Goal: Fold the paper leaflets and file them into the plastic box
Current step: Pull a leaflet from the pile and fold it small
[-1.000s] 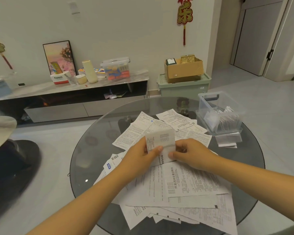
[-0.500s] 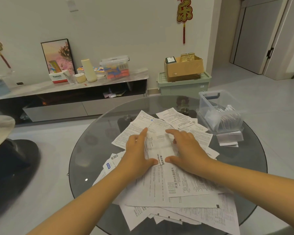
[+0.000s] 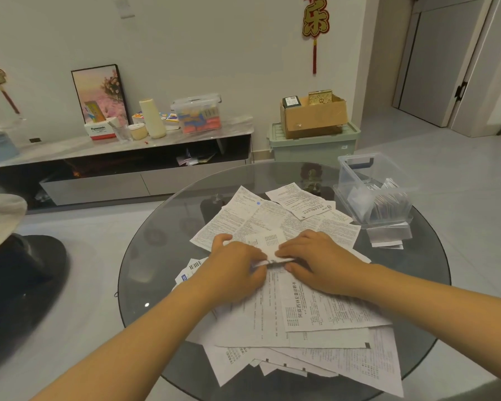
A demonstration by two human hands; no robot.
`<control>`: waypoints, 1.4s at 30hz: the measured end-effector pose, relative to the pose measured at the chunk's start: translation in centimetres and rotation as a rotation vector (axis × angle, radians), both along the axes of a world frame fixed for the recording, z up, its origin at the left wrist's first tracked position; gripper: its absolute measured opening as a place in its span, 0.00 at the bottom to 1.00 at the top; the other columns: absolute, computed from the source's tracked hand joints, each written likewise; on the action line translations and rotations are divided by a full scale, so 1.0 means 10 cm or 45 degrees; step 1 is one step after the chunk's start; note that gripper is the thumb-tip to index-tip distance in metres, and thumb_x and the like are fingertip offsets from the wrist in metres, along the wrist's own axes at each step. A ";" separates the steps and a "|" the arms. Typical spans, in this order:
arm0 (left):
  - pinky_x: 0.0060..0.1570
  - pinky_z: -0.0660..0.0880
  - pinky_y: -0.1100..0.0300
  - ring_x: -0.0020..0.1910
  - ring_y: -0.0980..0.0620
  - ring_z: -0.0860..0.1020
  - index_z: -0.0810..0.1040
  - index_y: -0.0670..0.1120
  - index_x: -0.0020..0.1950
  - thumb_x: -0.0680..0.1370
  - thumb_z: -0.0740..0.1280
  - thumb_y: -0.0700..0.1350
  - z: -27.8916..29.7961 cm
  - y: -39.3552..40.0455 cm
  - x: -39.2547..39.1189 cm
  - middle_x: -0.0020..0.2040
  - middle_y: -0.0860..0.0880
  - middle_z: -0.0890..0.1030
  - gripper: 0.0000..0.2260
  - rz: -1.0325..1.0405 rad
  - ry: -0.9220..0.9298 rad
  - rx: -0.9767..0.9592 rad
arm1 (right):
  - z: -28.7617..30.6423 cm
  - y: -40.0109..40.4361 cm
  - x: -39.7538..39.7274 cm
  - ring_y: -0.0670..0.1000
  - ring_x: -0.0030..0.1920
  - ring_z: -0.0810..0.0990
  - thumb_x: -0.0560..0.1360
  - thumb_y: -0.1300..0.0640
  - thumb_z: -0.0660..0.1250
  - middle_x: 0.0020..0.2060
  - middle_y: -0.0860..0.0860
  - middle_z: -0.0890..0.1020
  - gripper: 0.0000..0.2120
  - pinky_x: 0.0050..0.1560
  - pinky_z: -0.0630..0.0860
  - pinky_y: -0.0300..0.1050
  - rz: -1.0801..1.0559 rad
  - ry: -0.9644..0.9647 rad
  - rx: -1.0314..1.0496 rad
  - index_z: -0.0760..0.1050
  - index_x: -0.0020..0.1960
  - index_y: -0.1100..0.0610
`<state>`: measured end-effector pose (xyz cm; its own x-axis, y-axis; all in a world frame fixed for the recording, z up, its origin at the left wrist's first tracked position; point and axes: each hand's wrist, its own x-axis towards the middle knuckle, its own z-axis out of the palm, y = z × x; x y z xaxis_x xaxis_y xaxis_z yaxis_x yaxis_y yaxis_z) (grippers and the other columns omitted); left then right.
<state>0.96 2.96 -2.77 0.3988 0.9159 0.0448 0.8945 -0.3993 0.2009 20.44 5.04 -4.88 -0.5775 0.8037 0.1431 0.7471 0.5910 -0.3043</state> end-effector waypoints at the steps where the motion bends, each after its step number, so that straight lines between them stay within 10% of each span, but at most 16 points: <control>1: 0.69 0.50 0.57 0.52 0.54 0.73 0.79 0.53 0.57 0.80 0.58 0.49 -0.01 0.01 0.00 0.52 0.54 0.82 0.12 0.029 -0.053 0.000 | 0.00 0.01 -0.01 0.47 0.59 0.68 0.80 0.52 0.58 0.60 0.42 0.77 0.15 0.60 0.61 0.41 -0.015 0.026 -0.010 0.74 0.65 0.48; 8: 0.41 0.67 0.59 0.46 0.50 0.75 0.82 0.49 0.48 0.78 0.64 0.46 -0.11 0.14 -0.03 0.43 0.51 0.82 0.07 0.298 -0.369 -0.054 | 0.03 0.15 -0.07 0.49 0.42 0.72 0.77 0.53 0.64 0.36 0.49 0.79 0.08 0.42 0.69 0.44 -0.218 0.245 -0.088 0.77 0.41 0.54; 16: 0.51 0.70 0.53 0.45 0.48 0.76 0.80 0.46 0.44 0.74 0.70 0.49 -0.21 0.29 0.02 0.38 0.50 0.79 0.07 0.529 -0.645 -0.015 | 0.00 0.29 -0.18 0.49 0.40 0.71 0.73 0.50 0.69 0.34 0.48 0.74 0.10 0.36 0.64 0.42 -0.430 0.351 -0.163 0.72 0.38 0.54; 20: 0.47 0.58 0.57 0.50 0.47 0.72 0.75 0.52 0.48 0.76 0.68 0.52 -0.22 0.31 0.10 0.35 0.56 0.74 0.05 0.584 -0.659 -0.006 | -0.03 0.35 -0.24 0.50 0.46 0.74 0.72 0.46 0.70 0.40 0.48 0.77 0.14 0.40 0.66 0.42 -0.512 0.362 -0.202 0.73 0.53 0.50; 27: 0.64 0.59 0.52 0.66 0.48 0.65 0.70 0.55 0.67 0.75 0.68 0.56 -0.16 0.44 0.13 0.64 0.50 0.70 0.22 0.659 -0.250 -0.091 | 0.05 0.40 -0.37 0.53 0.64 0.65 0.75 0.45 0.65 0.61 0.51 0.73 0.23 0.62 0.63 0.47 -0.488 -0.009 -0.142 0.67 0.69 0.45; 42: 0.44 0.75 0.56 0.40 0.52 0.78 0.74 0.53 0.42 0.71 0.74 0.42 -0.03 0.40 0.12 0.42 0.50 0.81 0.11 0.571 -0.972 -0.227 | 0.09 0.31 -0.33 0.53 0.51 0.70 0.73 0.53 0.69 0.48 0.51 0.72 0.10 0.48 0.68 0.45 -0.544 0.484 -0.229 0.68 0.48 0.49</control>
<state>2.15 6.96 -3.03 -0.0775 0.9970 -0.0066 0.5567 0.0488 0.8293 17.11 8.18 -4.03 -0.1327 0.9843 0.1164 0.7267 0.1765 -0.6640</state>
